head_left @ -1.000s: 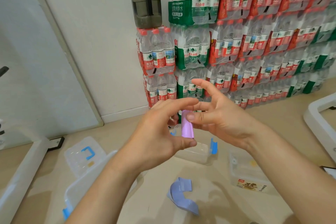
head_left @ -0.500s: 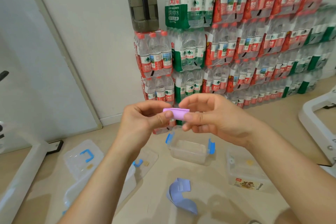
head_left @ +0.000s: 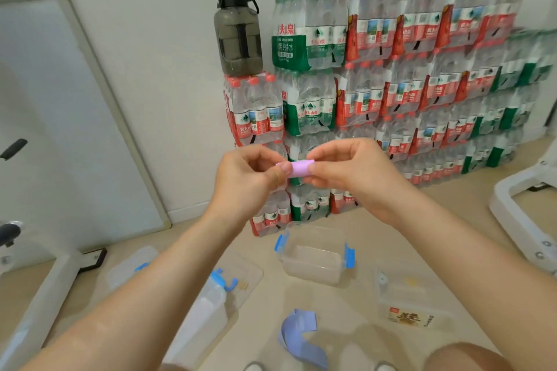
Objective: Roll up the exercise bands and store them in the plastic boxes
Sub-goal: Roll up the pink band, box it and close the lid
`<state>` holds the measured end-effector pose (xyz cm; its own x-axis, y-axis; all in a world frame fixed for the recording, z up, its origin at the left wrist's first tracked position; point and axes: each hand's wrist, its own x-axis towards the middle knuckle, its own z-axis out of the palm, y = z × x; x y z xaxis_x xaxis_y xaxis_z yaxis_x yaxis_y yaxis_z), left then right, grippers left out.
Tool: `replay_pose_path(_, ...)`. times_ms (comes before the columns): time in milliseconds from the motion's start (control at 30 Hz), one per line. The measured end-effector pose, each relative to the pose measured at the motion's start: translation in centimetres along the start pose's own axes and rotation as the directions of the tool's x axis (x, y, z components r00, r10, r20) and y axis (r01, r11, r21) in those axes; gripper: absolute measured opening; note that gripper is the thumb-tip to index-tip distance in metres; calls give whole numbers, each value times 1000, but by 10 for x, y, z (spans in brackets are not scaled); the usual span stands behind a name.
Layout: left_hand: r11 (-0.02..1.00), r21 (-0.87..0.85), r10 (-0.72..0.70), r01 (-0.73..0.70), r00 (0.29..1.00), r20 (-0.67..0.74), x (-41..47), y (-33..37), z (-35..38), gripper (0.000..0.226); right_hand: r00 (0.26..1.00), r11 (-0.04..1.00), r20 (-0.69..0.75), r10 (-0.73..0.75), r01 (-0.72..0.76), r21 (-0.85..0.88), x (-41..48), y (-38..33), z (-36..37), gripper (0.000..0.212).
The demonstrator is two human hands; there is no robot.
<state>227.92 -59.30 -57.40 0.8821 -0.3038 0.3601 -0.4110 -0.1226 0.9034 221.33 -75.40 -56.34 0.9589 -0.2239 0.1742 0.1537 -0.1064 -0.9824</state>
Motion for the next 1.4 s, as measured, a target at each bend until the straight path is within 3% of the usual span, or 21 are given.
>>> replay_pose_path(100,999,47,6,-8,999,46,37,-28,8,19,999,996,33,42,-39,-80,37,19,-4,29)
replay_pose_path(200,995,97,-46,33,990,134,76,-83,22,24,990,970,56,126,-112,-217,83,64,-4,20)
replay_pose_path(333,972,89,-231,216,945,230,115,-187,43,15,983,900,52,175,-138,-414,150,153,-1,7)
replay_pose_path(400,948,89,-319,306,902,292,125,-243,54,12,970,868,64,233,-178,-464,178,201,3,10)
replay_pose_path(500,929,166,-368,330,865,342,126,-320,69,16,930,835,107,351,-260,-485,208,271,6,19)
replay_pose_path(600,921,273,-360,279,876,321,118,-387,85,22,865,817,134,483,-391,-423,221,338,8,24)
replay_pose_path(667,909,356,-323,215,905,278,111,-422,93,19,816,811,123,564,-520,-268,222,376,11,24)
replay_pose_path(767,848,530,-186,-18,926,329,99,-457,99,14,685,690,125,718,-724,0,216,411,16,20)
replay_pose_path(867,767,606,-81,-209,906,415,93,-474,107,11,593,594,49,804,-805,-7,212,431,17,21)
replay_pose_path(967,715,650,-79,-257,895,439,95,-484,117,19,644,644,-23,765,-765,-16,213,444,24,4)
replay_pose_path(1033,720,652,-105,-238,892,441,96,-490,122,21,676,679,-93,731,-734,-1,213,453,28,5)
replay_pose_path(1133,748,651,-205,-131,887,414,100,-502,121,21,704,708,-238,669,-701,-83,213,469,27,14)
replay_pose_path(1200,686,726,-291,-45,898,330,104,-509,118,27,741,720,-286,607,-665,-196,211,476,23,25)
replay_pose_path(1267,610,791,-440,53,852,283,104,-515,113,40,764,725,-312,565,-640,-254,209,479,19,30)
replay_pose_path(1400,622,762,-540,180,803,252,81,-508,112,38,825,765,-316,469,-558,-321,205,479,18,28)
